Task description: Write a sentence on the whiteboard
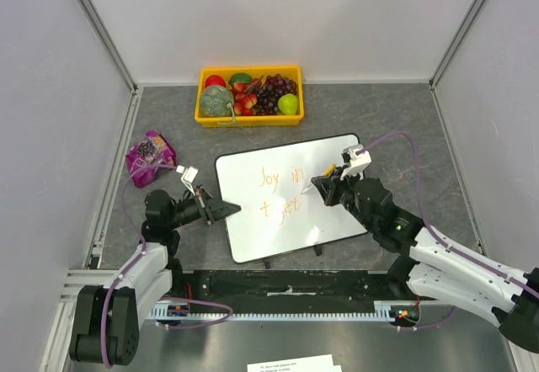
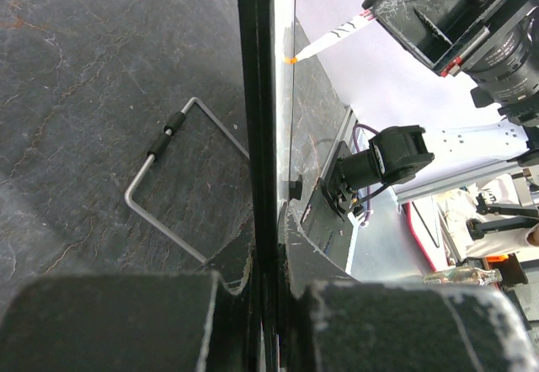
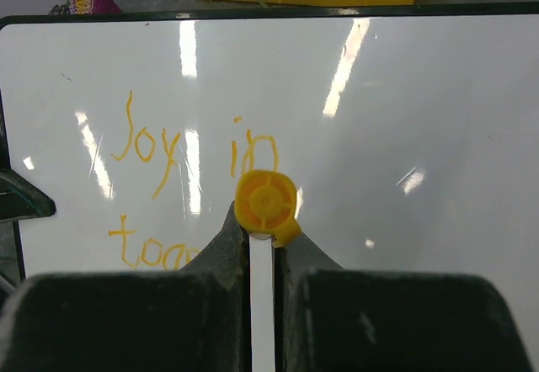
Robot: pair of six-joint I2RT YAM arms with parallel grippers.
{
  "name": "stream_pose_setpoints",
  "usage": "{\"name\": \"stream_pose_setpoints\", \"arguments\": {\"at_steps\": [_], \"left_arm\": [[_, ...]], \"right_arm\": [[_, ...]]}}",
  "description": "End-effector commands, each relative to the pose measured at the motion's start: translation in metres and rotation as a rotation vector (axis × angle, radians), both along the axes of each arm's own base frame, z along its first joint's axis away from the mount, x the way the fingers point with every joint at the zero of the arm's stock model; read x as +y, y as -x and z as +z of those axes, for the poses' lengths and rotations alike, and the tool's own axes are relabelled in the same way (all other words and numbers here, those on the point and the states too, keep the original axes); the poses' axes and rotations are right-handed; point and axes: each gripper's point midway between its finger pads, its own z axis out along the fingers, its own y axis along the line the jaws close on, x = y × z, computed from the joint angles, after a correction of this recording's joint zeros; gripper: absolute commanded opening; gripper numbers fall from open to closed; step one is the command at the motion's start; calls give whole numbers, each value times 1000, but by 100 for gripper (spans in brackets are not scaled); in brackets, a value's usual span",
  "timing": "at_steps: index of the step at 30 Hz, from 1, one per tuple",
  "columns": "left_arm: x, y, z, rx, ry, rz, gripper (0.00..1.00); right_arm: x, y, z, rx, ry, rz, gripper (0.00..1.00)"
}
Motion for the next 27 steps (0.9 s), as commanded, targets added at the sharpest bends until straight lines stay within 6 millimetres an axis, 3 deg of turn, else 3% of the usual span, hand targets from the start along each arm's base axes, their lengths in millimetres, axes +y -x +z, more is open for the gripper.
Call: {"name": "stream_pose_setpoints", "arguments": {"at_steps": [1,15,20,27], "left_arm": [[2,1,-9,-73,-43,-6,2],[2,1,-9,-74,-43,-5,2],[2,0,-9,-73,-43,-3,2],[2,1,-9,-74,-43,-5,2]], "right_arm": [[-4,6,-21,41,19,9,0],[-15,33,-68,147,32,51,0],[-16,32,-68,146,33,41,0],[-13,21,-46,99,25,16,0]]}}
